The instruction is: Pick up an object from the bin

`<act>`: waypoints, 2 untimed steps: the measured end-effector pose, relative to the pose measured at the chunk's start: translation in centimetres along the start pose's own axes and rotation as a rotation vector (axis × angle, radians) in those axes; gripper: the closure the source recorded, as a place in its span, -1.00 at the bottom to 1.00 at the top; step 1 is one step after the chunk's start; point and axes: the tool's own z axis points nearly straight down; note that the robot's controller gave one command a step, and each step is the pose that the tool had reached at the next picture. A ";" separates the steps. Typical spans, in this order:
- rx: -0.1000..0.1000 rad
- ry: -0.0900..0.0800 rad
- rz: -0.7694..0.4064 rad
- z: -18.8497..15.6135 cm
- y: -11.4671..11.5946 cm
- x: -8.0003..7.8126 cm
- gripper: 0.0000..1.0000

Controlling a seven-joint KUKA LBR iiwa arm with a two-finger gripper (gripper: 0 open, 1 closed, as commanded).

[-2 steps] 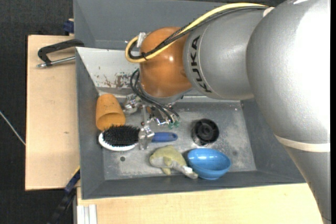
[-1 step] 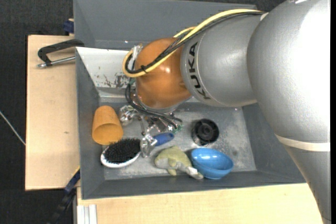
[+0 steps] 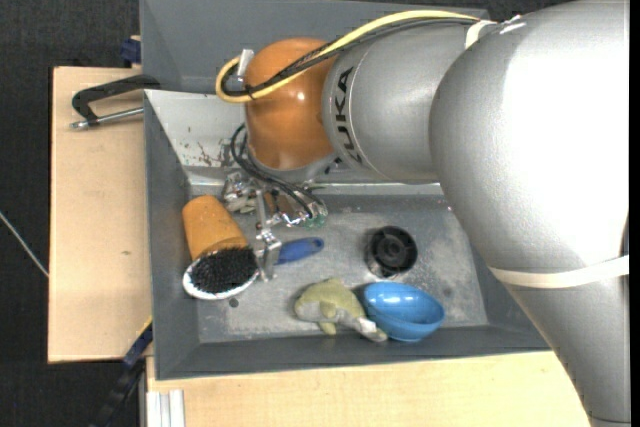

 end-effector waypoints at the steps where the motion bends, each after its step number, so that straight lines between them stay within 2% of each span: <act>1: 0.001 -0.004 0.002 -0.1 -0.1 -0.1 1.00; 2: -0.005 -0.055 0.003 -7.7 -0.2 0.0 1.00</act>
Offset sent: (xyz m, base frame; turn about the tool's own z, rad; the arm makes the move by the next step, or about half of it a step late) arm 0.0000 0.0000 0.0000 0.0000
